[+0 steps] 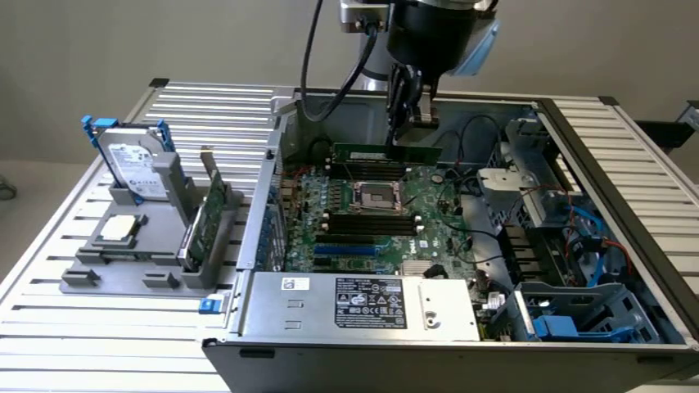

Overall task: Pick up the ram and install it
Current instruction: 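Pick up the ram and move it above insertion slot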

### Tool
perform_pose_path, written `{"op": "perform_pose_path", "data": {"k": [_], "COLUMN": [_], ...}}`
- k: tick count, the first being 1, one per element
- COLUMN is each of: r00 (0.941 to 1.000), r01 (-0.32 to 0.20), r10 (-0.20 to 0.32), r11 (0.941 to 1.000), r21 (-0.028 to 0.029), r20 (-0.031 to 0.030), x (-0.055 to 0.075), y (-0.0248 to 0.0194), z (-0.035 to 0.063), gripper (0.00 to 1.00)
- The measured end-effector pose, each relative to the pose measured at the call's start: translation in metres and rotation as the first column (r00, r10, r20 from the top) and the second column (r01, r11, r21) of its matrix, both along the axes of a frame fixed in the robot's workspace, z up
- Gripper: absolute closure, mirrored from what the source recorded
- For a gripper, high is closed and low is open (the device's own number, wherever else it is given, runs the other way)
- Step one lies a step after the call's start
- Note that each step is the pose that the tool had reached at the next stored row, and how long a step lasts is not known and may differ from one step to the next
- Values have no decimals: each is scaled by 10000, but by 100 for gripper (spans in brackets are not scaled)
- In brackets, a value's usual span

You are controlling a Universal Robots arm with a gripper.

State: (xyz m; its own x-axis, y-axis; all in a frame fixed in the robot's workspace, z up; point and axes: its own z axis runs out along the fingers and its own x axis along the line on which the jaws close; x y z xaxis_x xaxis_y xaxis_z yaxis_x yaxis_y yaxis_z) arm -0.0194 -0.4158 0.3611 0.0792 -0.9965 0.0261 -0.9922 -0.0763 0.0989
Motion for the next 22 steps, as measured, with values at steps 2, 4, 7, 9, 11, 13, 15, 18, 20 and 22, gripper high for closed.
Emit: {"op": "perform_pose_path", "data": {"k": [2,4,7,9,11,13,15,18,20,22], "r00": [10000,10000,9999,9999,9998,9998,9997,9991,9985,9979], "r01": [2,4,8,13,22,61,142,343,482,598], "r10": [-2,-4,-8,-13,-22,-61,-142,-342,-481,-597], "r11": [10000,10000,10000,10000,10000,10000,9999,9994,9988,9982], "r21": [-1,-4,-1,-2,-2,-4,-11,-22,-25,-30], "r20": [24,63,126,164,190,203,219,241,256,269], "x": [-25,-46,-67,-74,-75,-74,-74,-74,-74,-75], "y": [8,18,30,38,57,74,82,87,91,97], "z": [-37,-71,-114,-141,-168,-195,-220,-256,-283,-307], "gripper": [86,86,86,86,86,86,86,86,86,86]}}
